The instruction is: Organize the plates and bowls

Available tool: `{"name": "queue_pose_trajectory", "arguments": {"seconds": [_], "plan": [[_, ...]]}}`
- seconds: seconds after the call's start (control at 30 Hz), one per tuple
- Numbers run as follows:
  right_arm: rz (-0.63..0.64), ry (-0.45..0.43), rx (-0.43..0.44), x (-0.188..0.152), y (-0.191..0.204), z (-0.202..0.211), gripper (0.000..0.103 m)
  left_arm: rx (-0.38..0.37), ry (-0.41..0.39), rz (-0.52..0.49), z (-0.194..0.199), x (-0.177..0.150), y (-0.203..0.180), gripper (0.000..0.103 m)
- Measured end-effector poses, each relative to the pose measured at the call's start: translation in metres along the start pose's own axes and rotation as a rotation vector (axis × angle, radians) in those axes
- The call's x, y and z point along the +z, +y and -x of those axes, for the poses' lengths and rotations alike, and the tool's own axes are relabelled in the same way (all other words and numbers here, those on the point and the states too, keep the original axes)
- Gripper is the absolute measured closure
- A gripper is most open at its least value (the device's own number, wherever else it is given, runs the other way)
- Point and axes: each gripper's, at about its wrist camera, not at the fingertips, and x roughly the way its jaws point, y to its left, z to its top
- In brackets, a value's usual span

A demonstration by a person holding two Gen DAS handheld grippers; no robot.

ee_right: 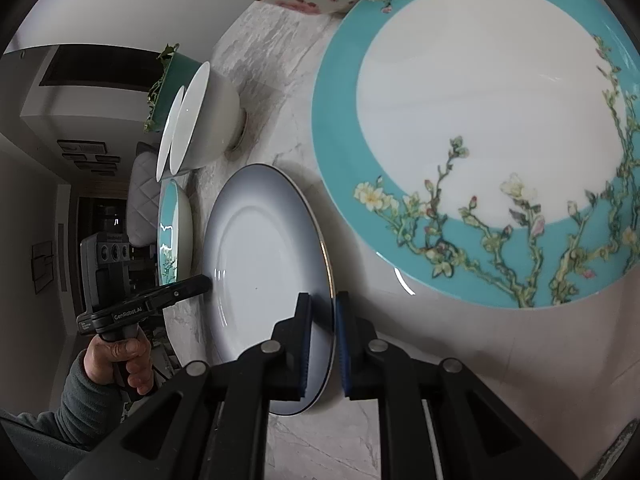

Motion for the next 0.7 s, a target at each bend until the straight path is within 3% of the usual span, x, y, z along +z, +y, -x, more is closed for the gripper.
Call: {"name": "queue_pose_trajectory", "arguments": {"seconds": [0.4, 0.7], "plan": [[-0.008, 0.001, -0.008, 0.0, 0.014, 0.005, 0.089, -0.015, -0.009, 0.013, 0.014, -0.01, -0.004, 0.087], [0.021, 0.015, -0.004, -0.018, 0.039, 0.01, 0.089, -0.006, -0.022, 0.015, 0.045, -0.045, -0.013, 0.087]]}}
